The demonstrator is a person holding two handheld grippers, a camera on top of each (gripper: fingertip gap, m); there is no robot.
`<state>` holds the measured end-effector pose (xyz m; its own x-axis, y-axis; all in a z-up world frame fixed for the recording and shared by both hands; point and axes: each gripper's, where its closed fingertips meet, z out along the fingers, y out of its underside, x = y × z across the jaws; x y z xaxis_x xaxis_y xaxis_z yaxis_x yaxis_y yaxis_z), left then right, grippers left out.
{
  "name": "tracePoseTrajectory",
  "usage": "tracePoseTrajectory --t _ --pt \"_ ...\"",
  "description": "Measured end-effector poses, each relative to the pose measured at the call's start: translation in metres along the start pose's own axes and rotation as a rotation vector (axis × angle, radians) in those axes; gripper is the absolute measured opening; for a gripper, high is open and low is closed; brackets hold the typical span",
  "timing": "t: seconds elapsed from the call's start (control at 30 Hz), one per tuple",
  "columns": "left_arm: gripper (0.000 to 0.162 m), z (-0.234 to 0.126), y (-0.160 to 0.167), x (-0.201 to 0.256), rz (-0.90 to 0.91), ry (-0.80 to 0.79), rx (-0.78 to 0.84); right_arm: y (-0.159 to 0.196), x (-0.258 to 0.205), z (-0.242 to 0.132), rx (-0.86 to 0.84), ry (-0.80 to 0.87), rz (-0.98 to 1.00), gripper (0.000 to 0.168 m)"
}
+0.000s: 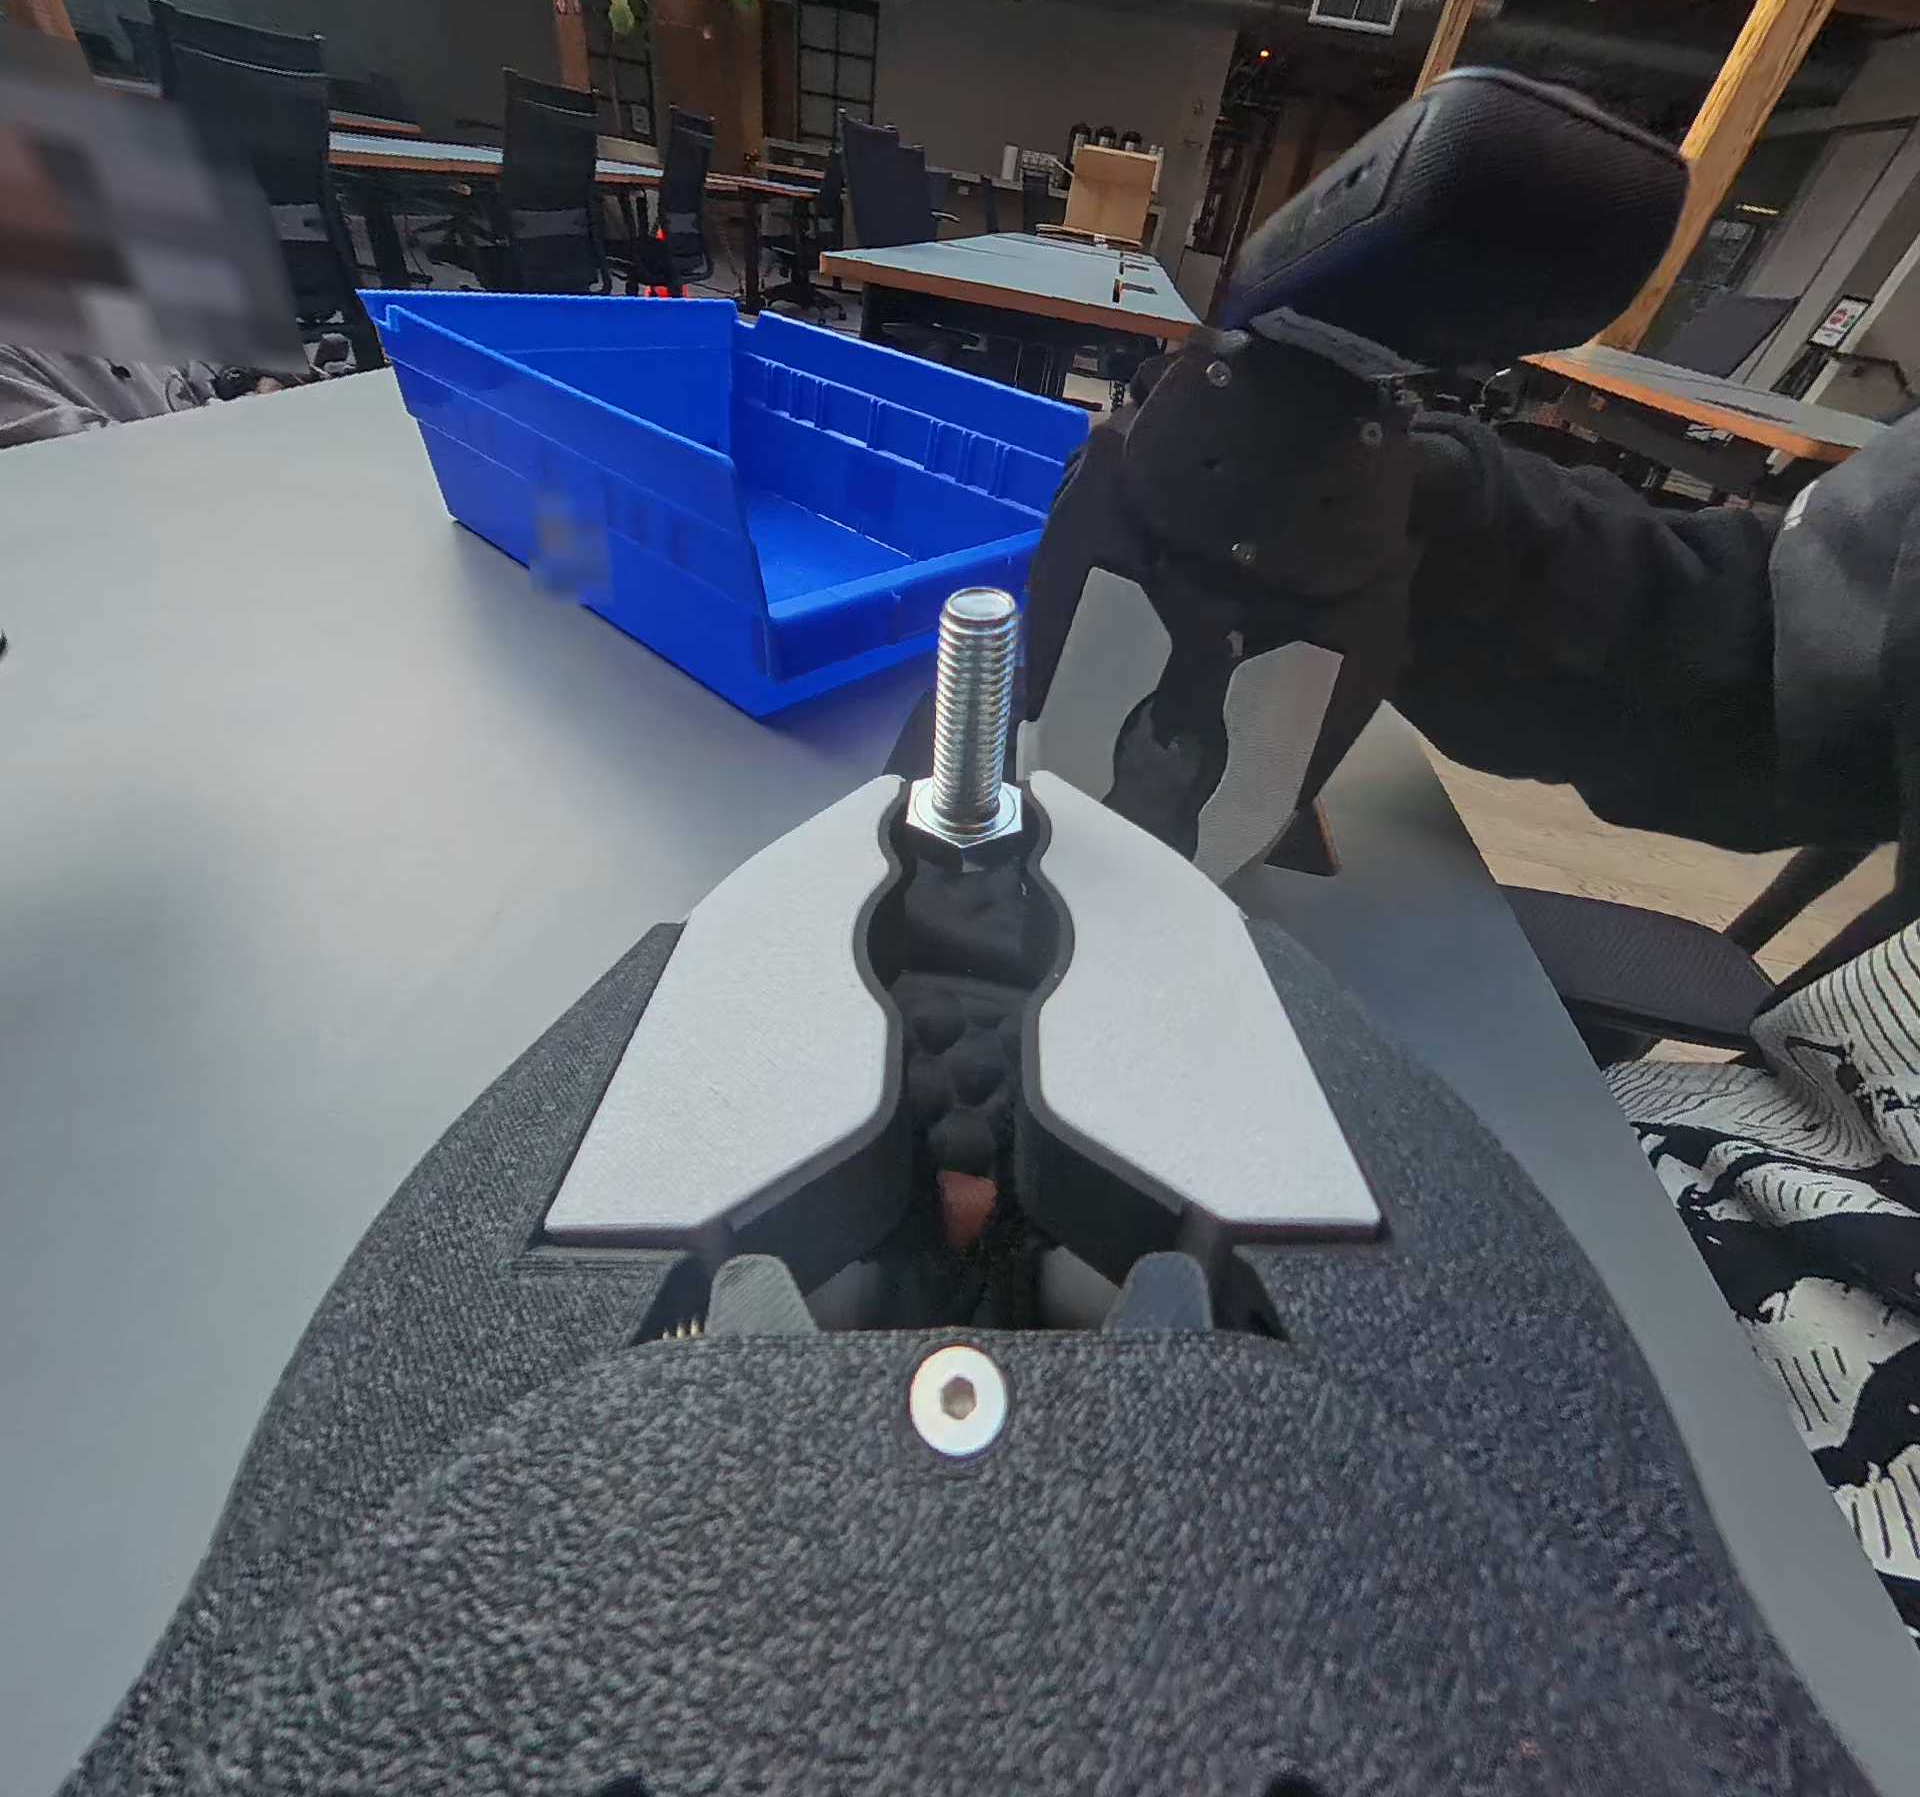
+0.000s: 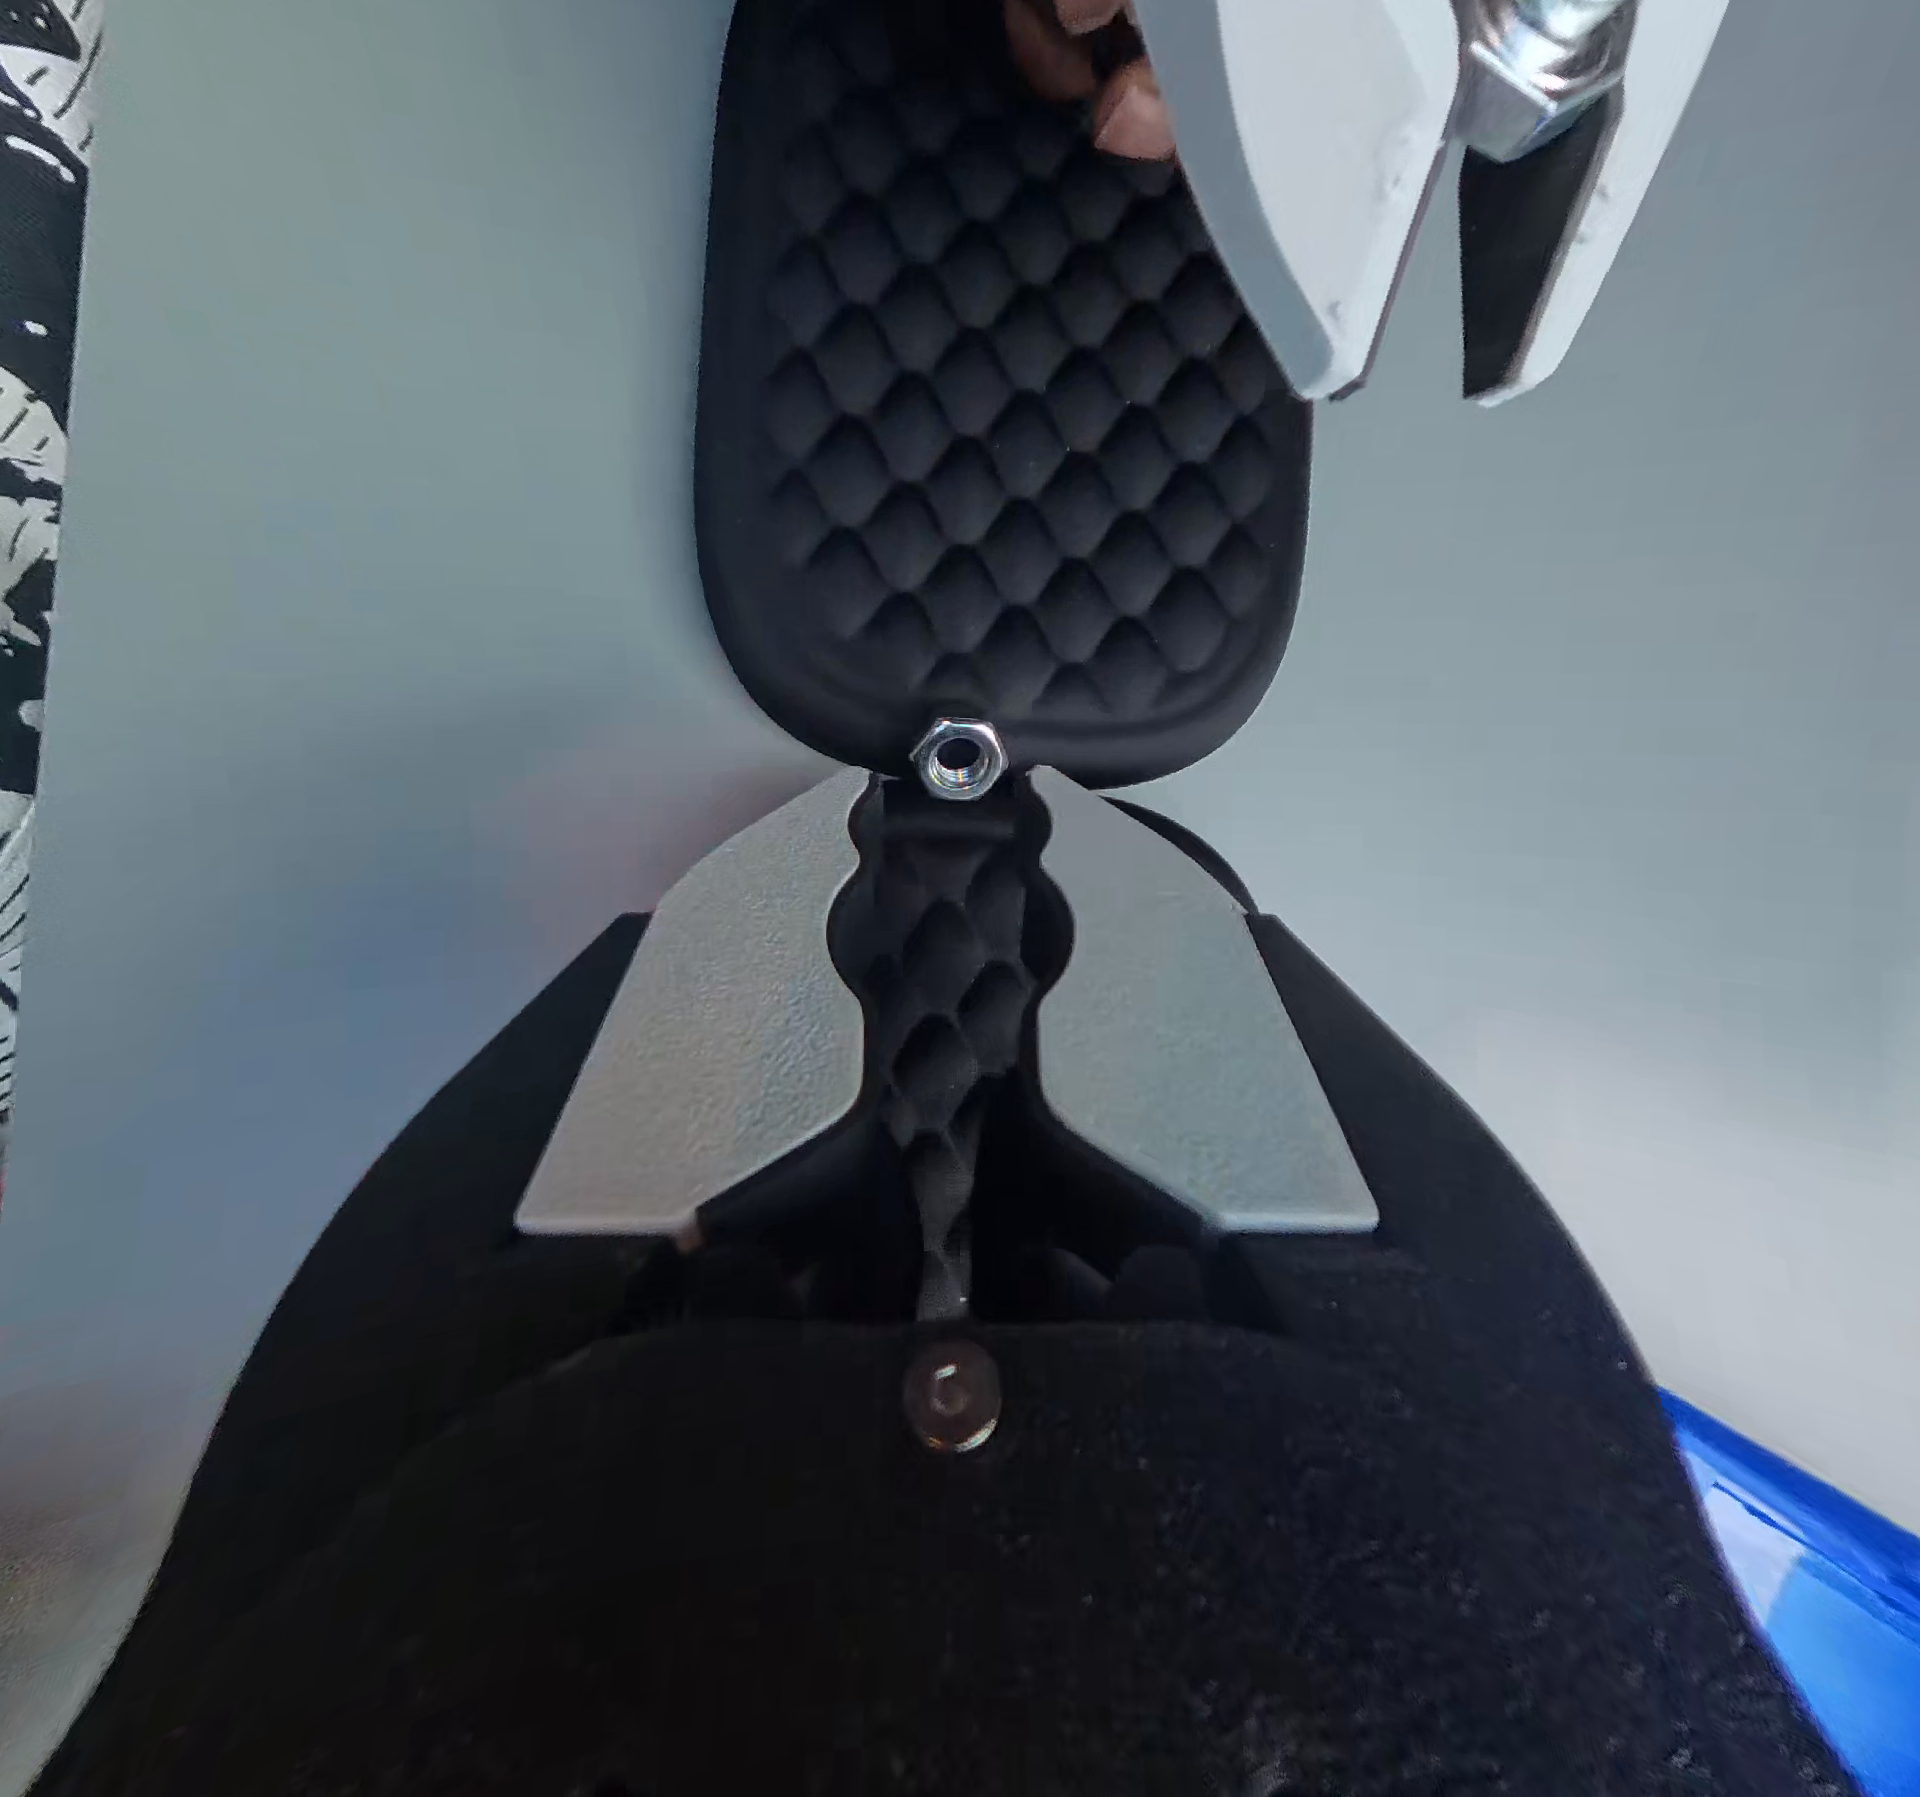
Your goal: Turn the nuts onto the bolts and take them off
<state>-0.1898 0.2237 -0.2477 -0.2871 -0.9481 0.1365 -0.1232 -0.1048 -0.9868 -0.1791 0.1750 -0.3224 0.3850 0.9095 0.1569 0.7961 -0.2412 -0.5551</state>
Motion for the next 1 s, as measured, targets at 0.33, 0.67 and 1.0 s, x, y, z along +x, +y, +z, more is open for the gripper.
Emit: tracePoseTrajectory --t 0.33,0.67,1.0 --pt "0.018 0.002 0.004 0.005 0.036 0.018 -0.031 0.003 0.003 0.011 -0.03 -0.045 -0.001 0.018" --pt "0.018 0.009 0.018 0.02 0.133 0.074 -0.131 -0.033 0.014 -0.047 -0.012 -0.078 -0.149 0.017" --pt "0.017 0.013 0.03 0.028 0.143 0.134 -0.212 -0.085 0.024 -0.07 -0.239 -0.219 -0.538 0.018"
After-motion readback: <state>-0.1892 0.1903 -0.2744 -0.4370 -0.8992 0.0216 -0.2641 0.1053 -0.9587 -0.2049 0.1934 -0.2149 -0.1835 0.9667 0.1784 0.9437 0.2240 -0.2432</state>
